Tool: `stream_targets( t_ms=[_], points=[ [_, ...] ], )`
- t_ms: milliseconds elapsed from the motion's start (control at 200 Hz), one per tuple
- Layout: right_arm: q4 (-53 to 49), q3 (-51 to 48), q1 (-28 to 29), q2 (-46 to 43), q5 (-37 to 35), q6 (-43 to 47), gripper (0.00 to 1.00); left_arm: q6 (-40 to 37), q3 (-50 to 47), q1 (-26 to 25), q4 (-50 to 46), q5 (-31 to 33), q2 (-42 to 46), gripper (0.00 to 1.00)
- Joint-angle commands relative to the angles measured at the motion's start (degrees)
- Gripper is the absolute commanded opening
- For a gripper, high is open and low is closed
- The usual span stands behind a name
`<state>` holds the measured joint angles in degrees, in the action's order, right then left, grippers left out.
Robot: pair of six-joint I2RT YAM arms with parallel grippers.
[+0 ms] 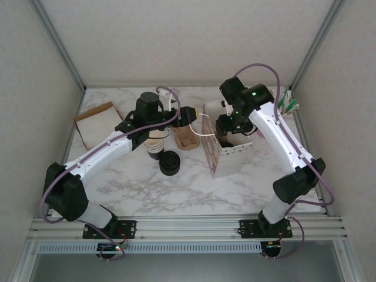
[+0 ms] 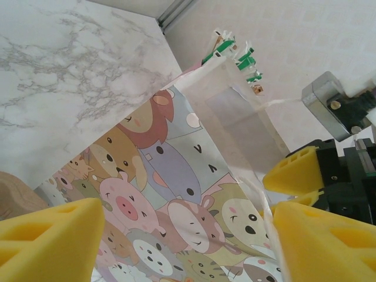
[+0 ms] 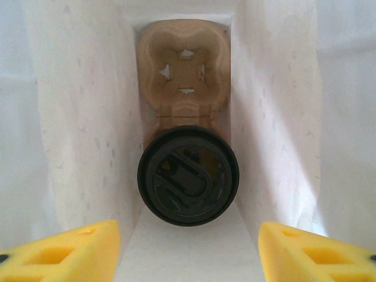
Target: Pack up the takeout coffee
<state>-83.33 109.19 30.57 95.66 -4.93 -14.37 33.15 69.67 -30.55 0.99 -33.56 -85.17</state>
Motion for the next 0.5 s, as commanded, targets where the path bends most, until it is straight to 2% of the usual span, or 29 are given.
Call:
stream_targets(
  t_ms=[0,496],
  points=[
    [0.4,0.5,0.0,-1.9,-1.1,-0.4,0.62,-0.5,1.5,-0.7,0.3,0.9,2.4,0.76],
    [3.0,-1.0,0.0,-5.0,-1.2,-0.3,0.59,-1.0,1.1,-1.0,0.9,2.1,4.3,0.78]
  ],
)
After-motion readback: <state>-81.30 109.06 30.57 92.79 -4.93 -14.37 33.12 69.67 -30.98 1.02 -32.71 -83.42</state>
